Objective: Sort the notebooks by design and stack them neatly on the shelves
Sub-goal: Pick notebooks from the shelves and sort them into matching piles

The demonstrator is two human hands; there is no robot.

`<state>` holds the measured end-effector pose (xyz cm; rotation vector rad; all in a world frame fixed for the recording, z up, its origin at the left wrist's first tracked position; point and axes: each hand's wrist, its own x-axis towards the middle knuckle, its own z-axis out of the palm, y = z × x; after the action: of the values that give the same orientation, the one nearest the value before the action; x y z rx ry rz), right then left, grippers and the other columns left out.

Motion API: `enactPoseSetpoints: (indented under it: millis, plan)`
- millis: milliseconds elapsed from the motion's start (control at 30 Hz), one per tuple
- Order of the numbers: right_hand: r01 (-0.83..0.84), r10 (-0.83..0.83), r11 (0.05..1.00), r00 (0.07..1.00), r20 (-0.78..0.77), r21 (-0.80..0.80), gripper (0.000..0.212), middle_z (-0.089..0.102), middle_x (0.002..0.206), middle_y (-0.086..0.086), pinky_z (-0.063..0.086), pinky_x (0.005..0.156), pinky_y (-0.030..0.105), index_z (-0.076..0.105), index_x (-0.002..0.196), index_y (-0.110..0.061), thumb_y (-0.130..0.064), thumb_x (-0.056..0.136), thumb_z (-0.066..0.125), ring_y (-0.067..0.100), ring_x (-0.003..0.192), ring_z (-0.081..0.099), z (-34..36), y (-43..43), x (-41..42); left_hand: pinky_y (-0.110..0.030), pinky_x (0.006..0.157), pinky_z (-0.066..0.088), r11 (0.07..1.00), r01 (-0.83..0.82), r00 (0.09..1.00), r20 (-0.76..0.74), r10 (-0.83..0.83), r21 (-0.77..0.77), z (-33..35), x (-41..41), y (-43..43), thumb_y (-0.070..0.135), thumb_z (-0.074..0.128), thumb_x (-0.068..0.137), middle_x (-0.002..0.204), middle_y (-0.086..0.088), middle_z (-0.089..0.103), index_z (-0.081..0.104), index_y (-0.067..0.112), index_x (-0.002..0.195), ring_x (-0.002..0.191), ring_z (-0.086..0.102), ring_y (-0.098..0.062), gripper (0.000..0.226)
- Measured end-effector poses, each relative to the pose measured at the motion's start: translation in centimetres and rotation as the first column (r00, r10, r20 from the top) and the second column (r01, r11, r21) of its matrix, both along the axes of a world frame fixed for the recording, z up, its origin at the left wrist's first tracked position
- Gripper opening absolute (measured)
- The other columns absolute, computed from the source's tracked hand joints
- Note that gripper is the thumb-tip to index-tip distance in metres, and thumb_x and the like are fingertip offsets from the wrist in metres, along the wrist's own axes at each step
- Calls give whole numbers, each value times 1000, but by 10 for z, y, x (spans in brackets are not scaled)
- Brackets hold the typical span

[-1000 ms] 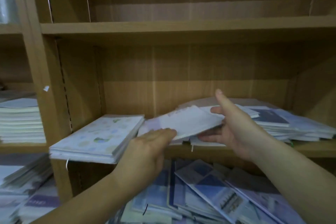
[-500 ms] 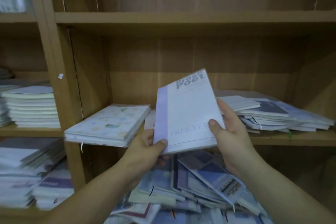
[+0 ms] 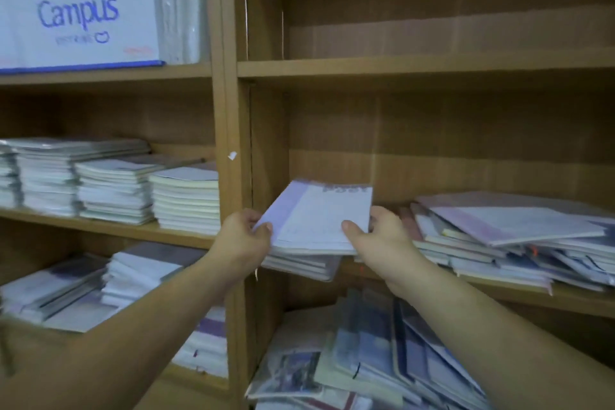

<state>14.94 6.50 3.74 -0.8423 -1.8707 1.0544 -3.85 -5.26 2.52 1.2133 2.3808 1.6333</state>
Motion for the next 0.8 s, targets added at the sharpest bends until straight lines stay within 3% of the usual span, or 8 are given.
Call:
enactPoseSetpoints:
  millis: [100, 200, 267, 400, 433, 533, 667, 800]
  plan:
    - [-4, 5, 1000, 999, 48, -14, 28, 63, 119, -3, 48, 70, 25, 52, 126, -24, -33, 100, 60, 18, 106, 61, 2, -1, -23, -32, 69, 46, 998, -52, 997, -54, 51, -25, 6, -24, 1, 32, 54, 101, 94, -3, 66, 63, 18, 104, 87, 60, -19, 17]
    - [19, -20, 1000, 990, 139, 5, 44, 64, 120, 1, 49, 88, 30, 54, 134, -16, -37, 97, 65, 18, 105, 61, -13, 6, -26, -30, 63, 43, 972, -148, 966, -239, 101, -185, 1, -38, -3, 33, 58, 99, 95, -2, 64, 65, 19, 102, 84, 58, -15, 15]
    - [39, -55, 996, 976, 209, 78, 53, 64, 117, -1, 45, 89, 26, 58, 136, -17, -44, 92, 69, 15, 104, 60, -23, 9, -20, -32, 80, 49, 947, -228, 866, -492, 92, -224, -11, -43, -6, 31, 59, 98, 118, 0, 63, 67, 24, 114, 104, 57, -18, 19]
    - [-171, 165, 985, 947, 277, -3, 88, 60, 123, -6, 49, 89, 23, 56, 135, -25, -59, 61, 89, 10, 110, 61, -31, 3, -13, -33, 108, 44, 965, 111, 700, -670, -246, -239, -26, -24, -7, 49, 58, 98, 144, 8, 55, 58, 30, 141, 132, 49, -14, 47]
    - [-189, 173, 982, 937, 304, 26, 93, 64, 120, -2, 54, 90, 27, 58, 133, -18, -57, 56, 93, 13, 108, 64, -34, 2, -16, -34, 107, 46, 944, 149, 653, -687, -318, -295, -28, -20, -5, 53, 57, 96, 143, 7, 57, 58, 31, 141, 132, 51, -14, 50]
    - [-116, 47, 979, 930, 364, 170, 69, 64, 105, 0, 54, 91, 33, 62, 129, -13, -36, 70, 91, 18, 102, 65, -37, -6, -24, -38, 91, 56, 943, 90, 537, -782, -316, -319, -38, -22, 4, 60, 49, 91, 131, 10, 66, 64, 33, 134, 117, 62, -15, 53]
    - [-86, -36, 956, 915, 401, 281, 79, 61, 118, -5, 49, 95, 27, 53, 145, -20, -40, 76, 87, 14, 108, 59, -41, -2, -25, -36, 88, 58, 972, 70, 603, -766, -222, -226, -42, -31, 7, 71, 53, 83, 125, 16, 69, 69, 35, 125, 115, 63, -10, 58]
    - [-118, -25, 948, 897, 441, 295, 55, 63, 108, -5, 51, 93, 31, 60, 137, -19, -30, 86, 79, 16, 101, 60, -37, 6, -31, -34, 85, 56, 985, 51, 628, -761, -161, -166, -46, -26, 16, 64, 66, 84, 119, 15, 71, 72, 33, 118, 110, 64, -9, 47]
